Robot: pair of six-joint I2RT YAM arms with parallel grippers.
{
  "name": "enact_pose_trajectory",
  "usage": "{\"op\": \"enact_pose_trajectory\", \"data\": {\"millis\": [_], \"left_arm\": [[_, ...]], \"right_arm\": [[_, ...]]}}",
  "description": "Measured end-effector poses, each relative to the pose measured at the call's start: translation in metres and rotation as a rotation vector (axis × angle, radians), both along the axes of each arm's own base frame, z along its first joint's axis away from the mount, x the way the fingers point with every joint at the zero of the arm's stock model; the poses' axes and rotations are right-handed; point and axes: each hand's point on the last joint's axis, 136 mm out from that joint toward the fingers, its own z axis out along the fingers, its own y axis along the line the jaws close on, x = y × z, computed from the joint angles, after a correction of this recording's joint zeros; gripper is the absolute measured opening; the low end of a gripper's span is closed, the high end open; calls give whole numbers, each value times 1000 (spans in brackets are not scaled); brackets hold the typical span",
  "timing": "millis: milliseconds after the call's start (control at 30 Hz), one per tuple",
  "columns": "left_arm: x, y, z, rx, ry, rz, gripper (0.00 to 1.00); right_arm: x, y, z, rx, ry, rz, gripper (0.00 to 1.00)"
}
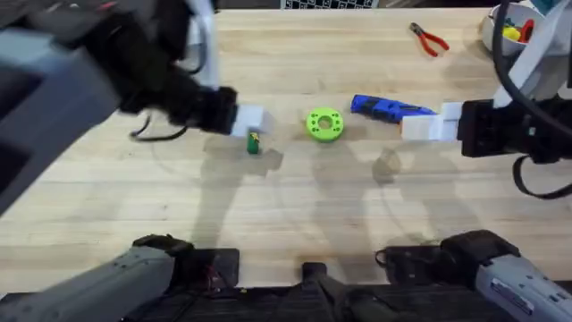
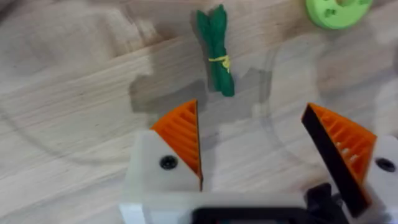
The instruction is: Pick up the gripper from the table and insert it into the empty holder that is missing its gripper. Then pick up a screw, insert it into the mounting hole, and use the screwdriver to tighten it. Finally, clean up the table by picking up the vegetable and placing it into the bucket.
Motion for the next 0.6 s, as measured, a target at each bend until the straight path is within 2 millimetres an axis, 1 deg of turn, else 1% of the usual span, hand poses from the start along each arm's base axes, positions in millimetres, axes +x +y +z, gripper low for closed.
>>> {"op": "enact_pose_trajectory", "data": {"millis": [133,233,333,433,600], "left_arm": [[20,-17,-3,77,28,45,985],[30,-24,-14,108,69,85,986],[37,-24,-34,144,133,121,986],[42,-20,-59,178,199,152,987],[43,-14,-89,219,277,160,991]], "right_arm": [[0,0,0,0,0,0,994],[0,0,0,0,0,0,994],[0,0,0,1,-1,-1,992],[0,0,0,2,0,-3,994],[0,0,0,3,0,-5,994]]}}
